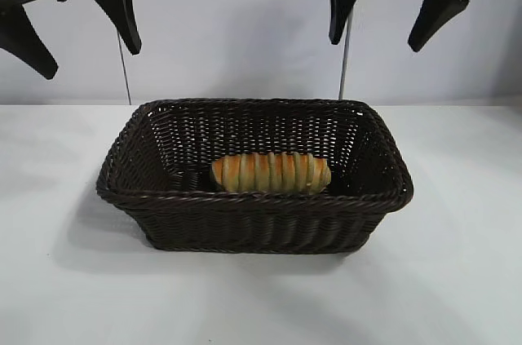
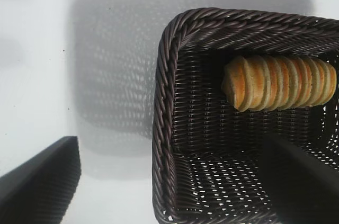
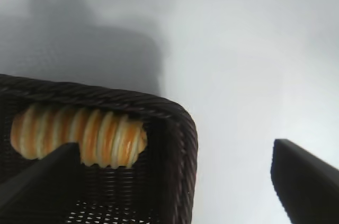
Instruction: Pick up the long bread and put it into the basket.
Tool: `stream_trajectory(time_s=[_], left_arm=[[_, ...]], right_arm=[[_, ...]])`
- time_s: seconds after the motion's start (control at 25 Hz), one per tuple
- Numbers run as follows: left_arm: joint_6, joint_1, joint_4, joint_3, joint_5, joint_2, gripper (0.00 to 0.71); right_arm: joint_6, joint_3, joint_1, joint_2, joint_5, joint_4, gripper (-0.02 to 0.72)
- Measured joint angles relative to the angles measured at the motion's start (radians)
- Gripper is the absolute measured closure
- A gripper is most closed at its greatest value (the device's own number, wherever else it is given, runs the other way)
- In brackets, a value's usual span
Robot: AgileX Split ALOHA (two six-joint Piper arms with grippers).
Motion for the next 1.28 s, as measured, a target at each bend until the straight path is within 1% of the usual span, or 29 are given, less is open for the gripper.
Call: stream_trajectory(time_s=[0.28,1.28], left_arm=[[0.0,0.0,0.0,0.0,-0.005,0.0,0.049],[0.0,0.0,0.0,0.0,-0.01,0.0,0.049]], right_arm=[[0.0,0.0,-0.001,0.0,0.0,-0.016,0.009],[0.0,0.0,-0.003,0.0,0.0,-0.02,0.008]])
